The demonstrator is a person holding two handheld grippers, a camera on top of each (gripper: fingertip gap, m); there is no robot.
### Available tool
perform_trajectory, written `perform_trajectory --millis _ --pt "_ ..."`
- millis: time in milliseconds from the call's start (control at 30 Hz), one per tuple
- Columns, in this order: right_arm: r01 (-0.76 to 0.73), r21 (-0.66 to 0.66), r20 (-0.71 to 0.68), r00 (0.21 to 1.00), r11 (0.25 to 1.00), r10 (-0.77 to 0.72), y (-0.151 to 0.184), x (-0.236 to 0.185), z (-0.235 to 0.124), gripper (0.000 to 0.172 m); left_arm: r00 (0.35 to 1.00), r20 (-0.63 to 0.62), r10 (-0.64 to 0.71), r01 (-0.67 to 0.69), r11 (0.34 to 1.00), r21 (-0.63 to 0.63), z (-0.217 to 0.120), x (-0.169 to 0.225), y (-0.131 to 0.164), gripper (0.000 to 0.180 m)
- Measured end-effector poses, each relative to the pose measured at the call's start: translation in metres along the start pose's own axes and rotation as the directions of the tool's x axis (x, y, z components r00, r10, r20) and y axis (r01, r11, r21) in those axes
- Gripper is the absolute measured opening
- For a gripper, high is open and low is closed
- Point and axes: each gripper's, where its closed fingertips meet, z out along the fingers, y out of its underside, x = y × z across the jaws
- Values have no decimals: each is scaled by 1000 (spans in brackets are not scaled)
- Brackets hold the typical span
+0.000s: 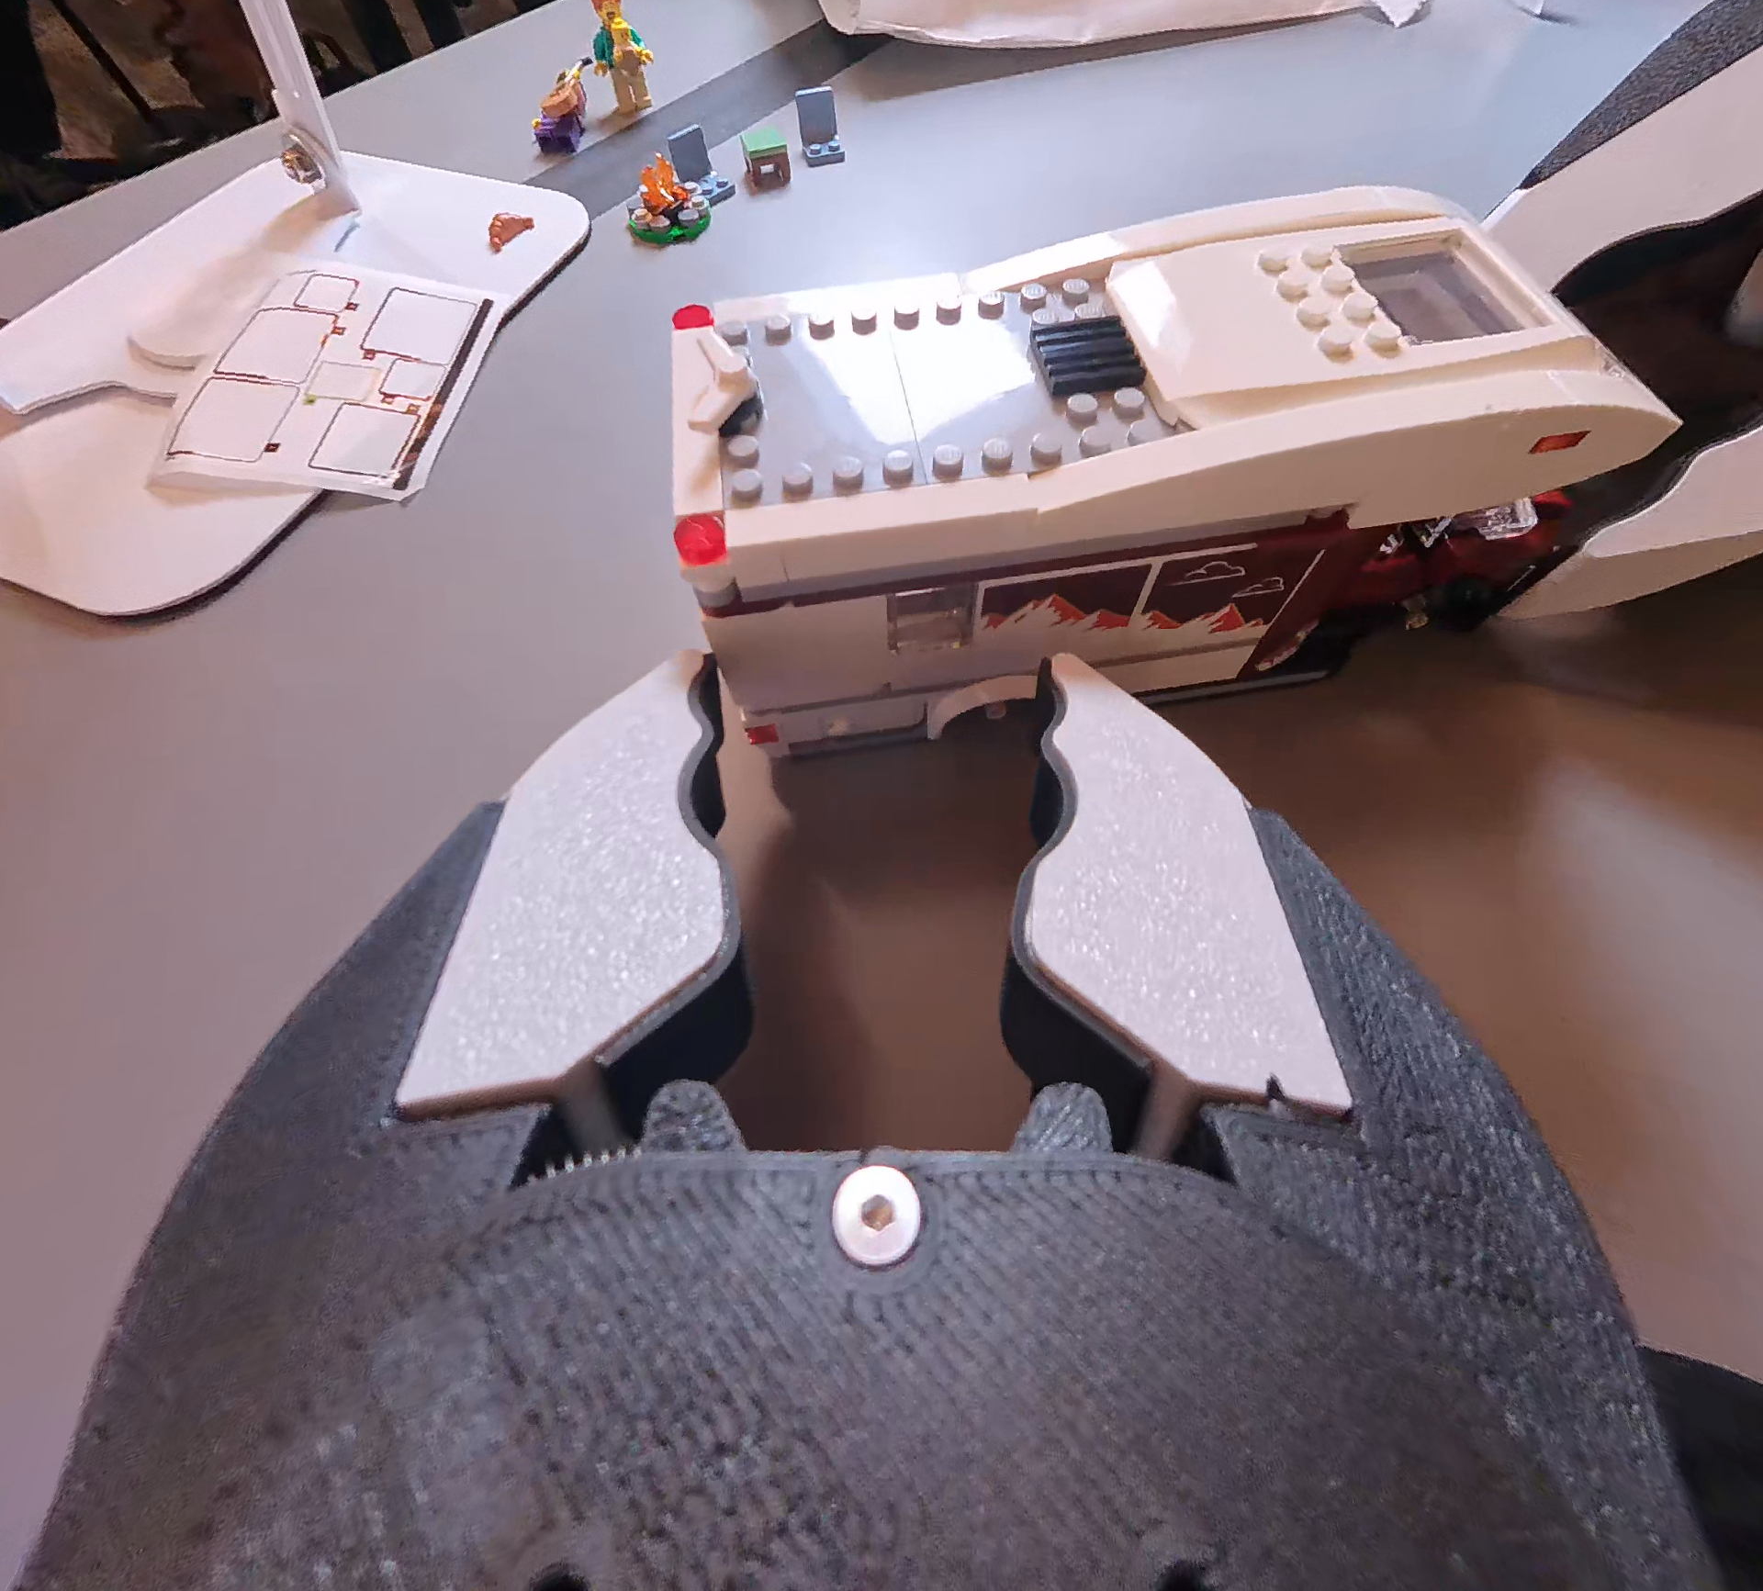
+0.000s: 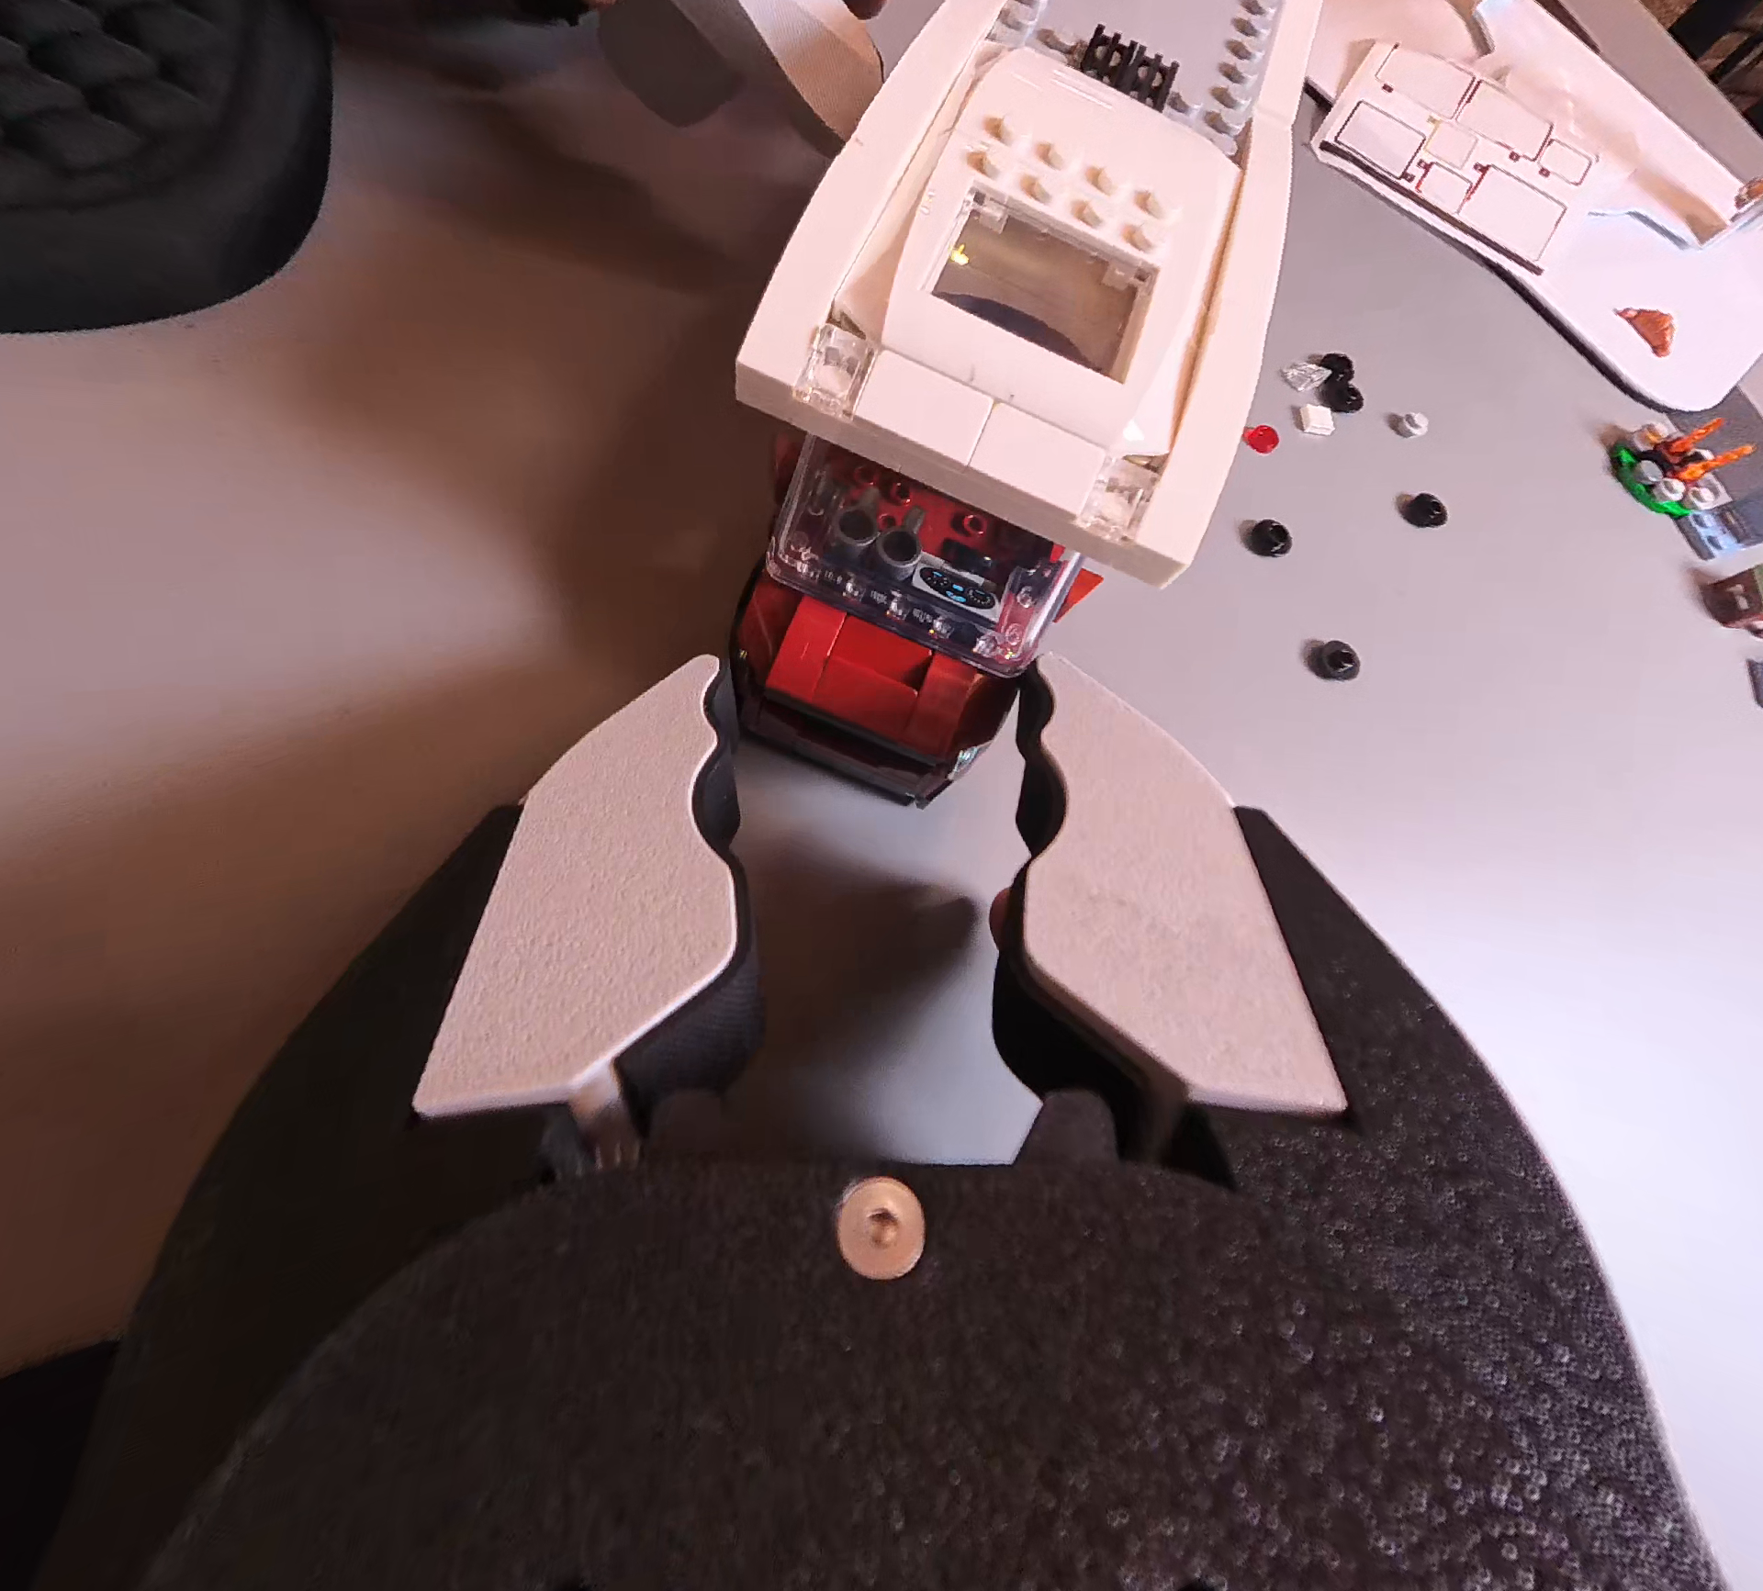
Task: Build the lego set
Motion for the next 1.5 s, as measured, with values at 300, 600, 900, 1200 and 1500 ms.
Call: perform_trajectory --millis 300,600,900,1200,1500 --pt "45 14 3 999 999 -45 -1 -5 -2 56 1000 2 -3 3 1000 5 1 0 0 63" --pt "76 22 -8 997 997 -76 -1 -9 -4 56 1000 5 3 -3 1000 14 1 0 -1 62" --pt "77 19 -25 997 997 -77 3 -4 -7 53 1000 13 9 -9 1000 21 0 -1 -2 58" --pt "81 20 -30 996 997 -80 3 -4 -7 53 1000 19 10 -11 1000 27 0 -2 -3 55" --pt "87 28 -14 996 996 -86 2 -7 -8 52 1000 27 12 -13 999 41 -1 -3 -5 53"
